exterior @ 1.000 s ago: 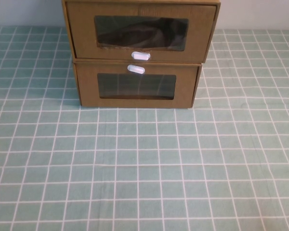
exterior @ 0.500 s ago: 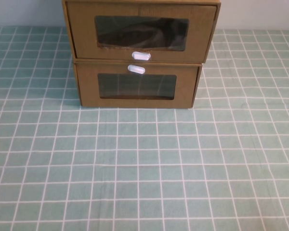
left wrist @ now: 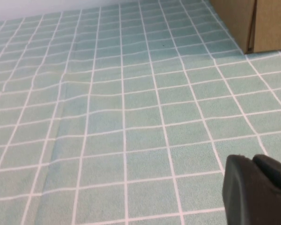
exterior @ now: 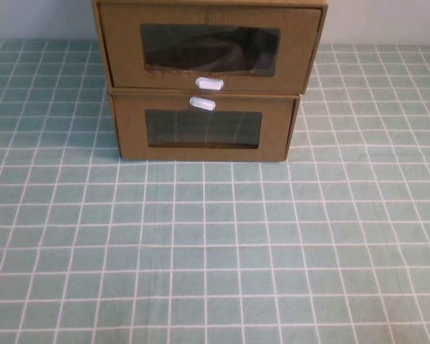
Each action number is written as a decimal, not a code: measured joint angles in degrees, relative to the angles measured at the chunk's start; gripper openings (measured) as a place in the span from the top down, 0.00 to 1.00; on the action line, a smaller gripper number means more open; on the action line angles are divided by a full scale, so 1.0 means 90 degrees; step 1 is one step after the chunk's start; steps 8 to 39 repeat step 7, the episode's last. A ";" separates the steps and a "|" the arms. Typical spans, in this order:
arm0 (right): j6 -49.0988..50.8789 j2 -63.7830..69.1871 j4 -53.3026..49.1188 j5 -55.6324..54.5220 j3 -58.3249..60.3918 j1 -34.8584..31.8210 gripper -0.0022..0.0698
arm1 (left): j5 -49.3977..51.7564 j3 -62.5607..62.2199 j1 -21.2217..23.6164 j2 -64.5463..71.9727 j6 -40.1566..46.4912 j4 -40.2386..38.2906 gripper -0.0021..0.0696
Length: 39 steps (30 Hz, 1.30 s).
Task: Close the shoe box
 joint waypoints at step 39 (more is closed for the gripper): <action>0.0000 0.0000 0.0004 0.0000 0.0000 0.0000 0.99 | 0.0030 0.0000 0.0000 -0.0009 -0.0153 0.0020 0.98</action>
